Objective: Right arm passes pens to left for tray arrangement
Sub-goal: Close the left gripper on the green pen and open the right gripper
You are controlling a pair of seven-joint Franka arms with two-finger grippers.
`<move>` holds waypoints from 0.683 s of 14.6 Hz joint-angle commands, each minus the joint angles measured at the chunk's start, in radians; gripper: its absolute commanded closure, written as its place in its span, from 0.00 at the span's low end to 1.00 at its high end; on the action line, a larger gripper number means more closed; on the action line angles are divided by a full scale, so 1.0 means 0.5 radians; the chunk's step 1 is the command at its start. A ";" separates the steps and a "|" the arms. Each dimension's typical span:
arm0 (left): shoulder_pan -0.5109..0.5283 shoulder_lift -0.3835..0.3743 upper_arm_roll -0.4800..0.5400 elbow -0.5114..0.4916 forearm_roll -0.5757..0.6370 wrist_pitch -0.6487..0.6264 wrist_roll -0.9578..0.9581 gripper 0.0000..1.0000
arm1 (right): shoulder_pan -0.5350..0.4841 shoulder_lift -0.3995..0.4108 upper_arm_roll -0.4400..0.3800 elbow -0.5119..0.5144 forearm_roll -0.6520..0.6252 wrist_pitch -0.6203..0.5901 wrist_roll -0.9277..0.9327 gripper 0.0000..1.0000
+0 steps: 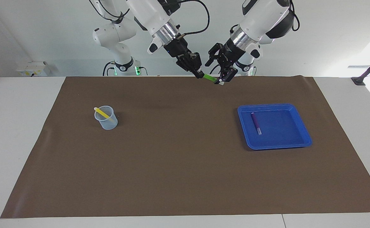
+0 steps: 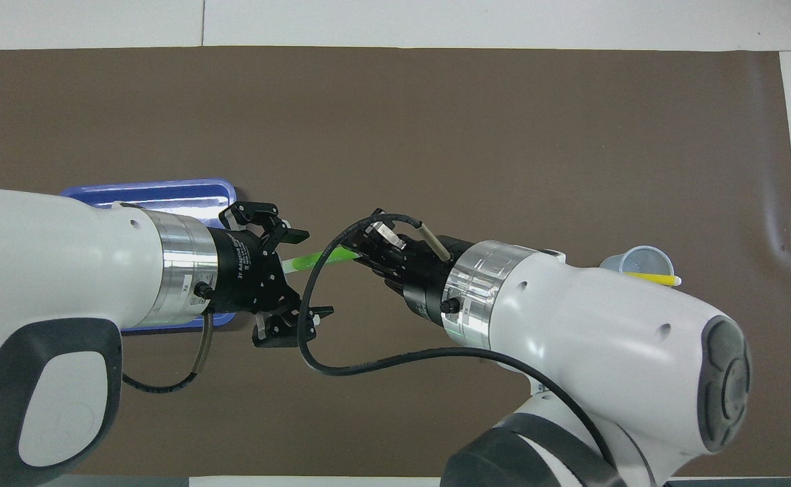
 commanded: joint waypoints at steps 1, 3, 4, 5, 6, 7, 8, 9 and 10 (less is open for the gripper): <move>-0.059 -0.100 0.017 -0.149 -0.024 0.171 0.010 0.05 | -0.023 -0.043 0.010 -0.044 0.037 0.020 -0.042 1.00; -0.074 -0.100 0.017 -0.156 -0.024 0.196 0.059 0.11 | -0.023 -0.043 0.010 -0.044 0.037 0.020 -0.042 1.00; -0.071 -0.100 0.017 -0.155 -0.024 0.196 0.065 0.16 | -0.023 -0.043 0.010 -0.044 0.037 0.023 -0.042 1.00; -0.071 -0.100 0.017 -0.155 -0.024 0.196 0.084 0.19 | -0.023 -0.040 0.010 -0.044 0.037 0.023 -0.042 1.00; -0.071 -0.100 0.017 -0.155 -0.024 0.196 0.087 0.24 | -0.026 -0.040 0.010 -0.044 0.037 0.026 -0.042 1.00; -0.071 -0.100 0.020 -0.155 -0.024 0.196 0.090 0.32 | -0.026 -0.040 0.010 -0.044 0.037 0.026 -0.042 1.00; -0.071 -0.097 0.020 -0.149 -0.024 0.193 0.090 0.40 | -0.026 -0.040 0.010 -0.044 0.037 0.026 -0.042 1.00; -0.068 -0.097 0.020 -0.143 -0.024 0.190 0.096 0.42 | -0.026 -0.040 0.010 -0.044 0.037 0.026 -0.042 1.00; -0.068 -0.094 0.020 -0.137 -0.021 0.184 0.096 0.42 | -0.026 -0.040 0.010 -0.044 0.037 0.026 -0.042 1.00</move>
